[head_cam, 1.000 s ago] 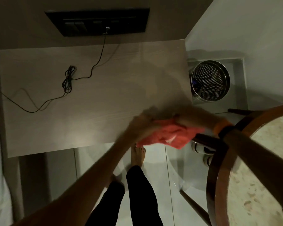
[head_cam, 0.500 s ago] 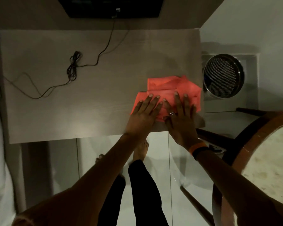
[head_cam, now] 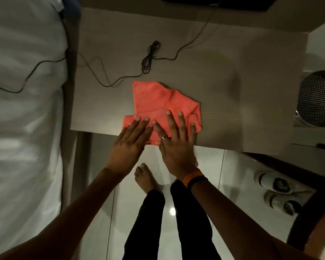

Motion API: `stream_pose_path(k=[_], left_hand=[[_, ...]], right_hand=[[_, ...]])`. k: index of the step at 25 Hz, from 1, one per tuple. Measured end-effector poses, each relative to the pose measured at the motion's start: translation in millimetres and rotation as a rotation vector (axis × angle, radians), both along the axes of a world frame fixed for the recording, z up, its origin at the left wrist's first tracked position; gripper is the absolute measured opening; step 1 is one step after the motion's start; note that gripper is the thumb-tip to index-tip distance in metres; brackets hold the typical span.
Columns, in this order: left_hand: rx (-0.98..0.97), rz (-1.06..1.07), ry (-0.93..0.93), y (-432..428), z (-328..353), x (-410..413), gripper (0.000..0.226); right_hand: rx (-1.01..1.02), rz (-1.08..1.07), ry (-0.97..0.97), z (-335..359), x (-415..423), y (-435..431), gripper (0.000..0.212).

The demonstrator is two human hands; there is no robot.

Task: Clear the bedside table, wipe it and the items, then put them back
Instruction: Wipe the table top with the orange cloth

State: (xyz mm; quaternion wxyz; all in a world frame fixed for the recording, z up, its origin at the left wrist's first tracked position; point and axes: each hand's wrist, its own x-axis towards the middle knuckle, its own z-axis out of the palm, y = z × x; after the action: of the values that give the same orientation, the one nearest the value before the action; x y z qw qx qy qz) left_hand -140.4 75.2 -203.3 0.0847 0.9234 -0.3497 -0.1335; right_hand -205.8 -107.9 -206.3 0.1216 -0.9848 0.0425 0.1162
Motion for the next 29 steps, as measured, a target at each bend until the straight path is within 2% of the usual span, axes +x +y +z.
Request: stream_pose_path(k=[3, 7, 10, 14, 16, 19, 24, 27, 29], left_hand=[[-0.023, -0.016, 0.028, 2, -4, 11, 0.063], [-0.070, -0.016, -0.006, -24, -12, 10, 0.071], [-0.102, -0.017, -0.035, -35, -15, 18, 0.068], [-0.146, 0.011, 0.027, -21, -4, 14, 0.060], [-0.188, 0.141, 0.036, -12, 16, 13, 0.059], [-0.243, 0.469, -0.062, 24, 62, 17, 0.061], [-0.315, 0.971, -0.338, 125, 150, 36, 0.065], [-0.398, 1.272, -0.538, 198, 189, 46, 0.064], [-0.532, 1.489, -0.512, 243, 206, 55, 0.063]], right_hand=[[-0.055, -0.002, 0.001, -3, 1, -3, 0.060], [-0.111, -0.086, 0.031, -6, 5, -21, 0.060], [-0.137, -0.048, 0.046, -5, 9, -33, 0.061], [-0.117, -0.031, 0.051, 8, 21, -27, 0.063], [-0.123, -0.028, -0.009, 26, 37, -10, 0.060], [-0.051, 0.124, -0.133, 68, 78, 44, 0.055], [0.228, 0.353, -0.337, 141, 153, 171, 0.055], [0.500, 0.528, -0.392, 177, 191, 253, 0.054], [0.661, 0.569, -0.339, 188, 222, 304, 0.051]])
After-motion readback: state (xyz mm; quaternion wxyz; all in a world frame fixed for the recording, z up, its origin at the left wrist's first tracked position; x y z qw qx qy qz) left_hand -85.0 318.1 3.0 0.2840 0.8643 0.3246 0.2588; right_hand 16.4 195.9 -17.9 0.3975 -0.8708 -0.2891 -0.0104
